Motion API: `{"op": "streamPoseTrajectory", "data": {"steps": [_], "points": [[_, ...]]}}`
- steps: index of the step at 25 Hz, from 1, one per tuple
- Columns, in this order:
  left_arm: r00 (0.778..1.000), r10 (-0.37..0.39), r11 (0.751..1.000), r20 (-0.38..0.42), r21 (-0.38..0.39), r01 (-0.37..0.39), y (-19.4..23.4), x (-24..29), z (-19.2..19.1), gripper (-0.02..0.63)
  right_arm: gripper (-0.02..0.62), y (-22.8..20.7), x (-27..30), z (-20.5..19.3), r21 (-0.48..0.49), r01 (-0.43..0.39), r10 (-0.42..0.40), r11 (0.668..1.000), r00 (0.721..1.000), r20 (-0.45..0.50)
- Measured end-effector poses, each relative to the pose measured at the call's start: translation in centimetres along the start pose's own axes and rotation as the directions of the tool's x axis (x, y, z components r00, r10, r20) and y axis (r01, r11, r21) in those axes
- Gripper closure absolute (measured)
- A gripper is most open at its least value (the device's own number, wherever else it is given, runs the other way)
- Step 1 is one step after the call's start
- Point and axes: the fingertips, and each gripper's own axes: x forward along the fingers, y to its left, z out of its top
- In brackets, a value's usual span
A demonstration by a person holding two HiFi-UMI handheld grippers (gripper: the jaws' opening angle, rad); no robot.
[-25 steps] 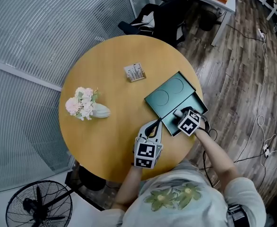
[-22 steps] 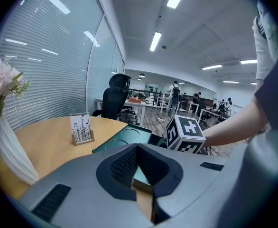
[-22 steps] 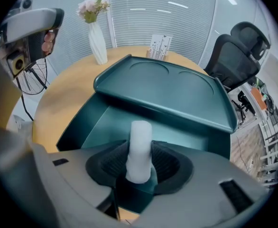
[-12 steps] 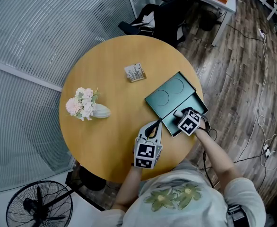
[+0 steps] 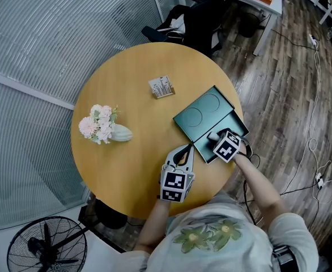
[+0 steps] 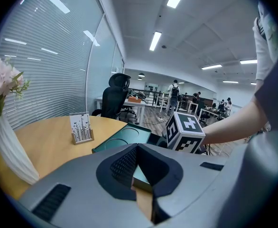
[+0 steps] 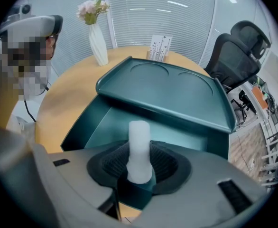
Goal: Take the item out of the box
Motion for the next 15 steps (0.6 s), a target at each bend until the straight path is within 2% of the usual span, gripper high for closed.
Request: {"op": "streamPoseTrajectory", "data": {"steps": [15], "points": [[1.0,-0.015,1.0,0.007,0.004,0.015,-0.5,-0.3,0.0,0.604,0.452,0.1,-2.1,1.0,0.005,0.009,-0.009,1.0,0.999,0.048]]}}
